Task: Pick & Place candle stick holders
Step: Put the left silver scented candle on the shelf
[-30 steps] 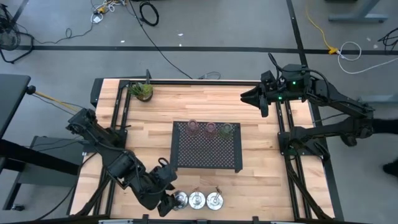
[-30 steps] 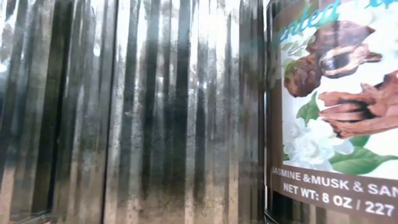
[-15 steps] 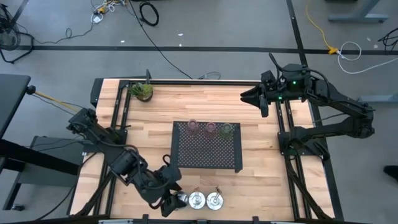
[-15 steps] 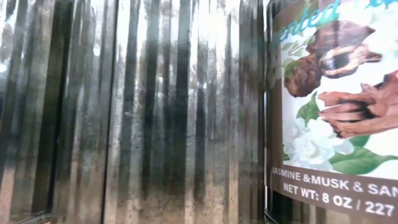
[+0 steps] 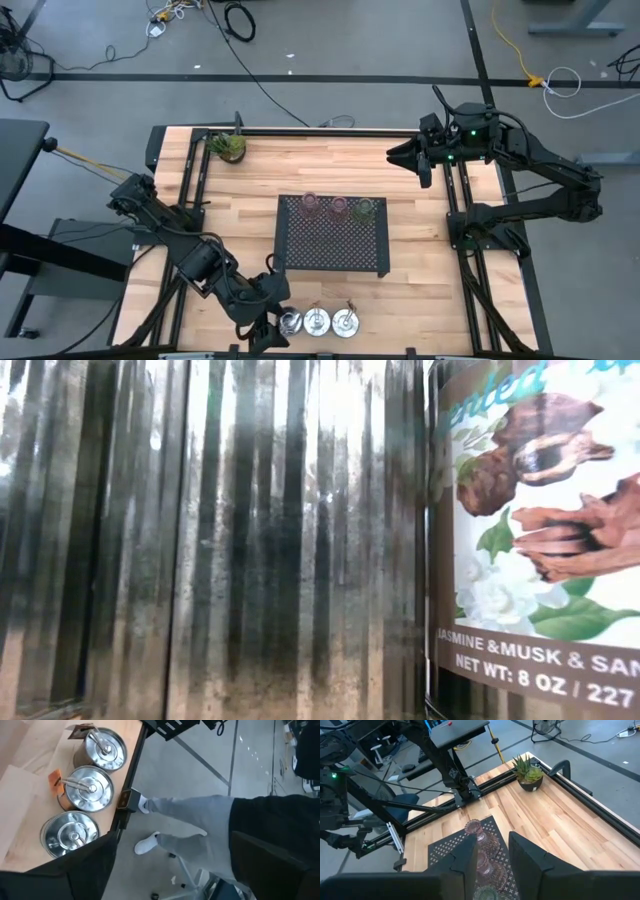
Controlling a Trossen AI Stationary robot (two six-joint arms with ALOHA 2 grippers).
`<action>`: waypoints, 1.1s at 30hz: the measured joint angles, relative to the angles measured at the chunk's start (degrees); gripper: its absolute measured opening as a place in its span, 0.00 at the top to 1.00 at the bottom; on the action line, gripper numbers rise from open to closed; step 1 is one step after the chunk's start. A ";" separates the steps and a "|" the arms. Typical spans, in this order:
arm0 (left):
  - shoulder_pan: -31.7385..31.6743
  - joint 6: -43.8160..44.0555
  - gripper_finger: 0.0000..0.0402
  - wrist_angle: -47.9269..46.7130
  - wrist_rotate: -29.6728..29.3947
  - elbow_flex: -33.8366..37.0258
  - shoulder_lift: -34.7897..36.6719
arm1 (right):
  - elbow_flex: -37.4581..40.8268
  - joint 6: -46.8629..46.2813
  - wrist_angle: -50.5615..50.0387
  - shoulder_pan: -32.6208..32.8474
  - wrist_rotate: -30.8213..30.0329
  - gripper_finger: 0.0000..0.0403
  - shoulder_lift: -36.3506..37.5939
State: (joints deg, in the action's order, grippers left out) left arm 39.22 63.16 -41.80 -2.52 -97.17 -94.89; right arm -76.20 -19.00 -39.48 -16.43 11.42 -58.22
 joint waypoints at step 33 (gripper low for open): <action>-2.75 -5.55 0.03 -14.23 2.02 0.07 -16.08 | 0.00 0.00 -0.20 0.01 0.00 0.72 0.02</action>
State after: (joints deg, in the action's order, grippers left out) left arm 36.47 57.61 -56.03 -0.51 -97.10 -110.97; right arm -76.20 -19.00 -39.68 -16.41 11.42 -58.19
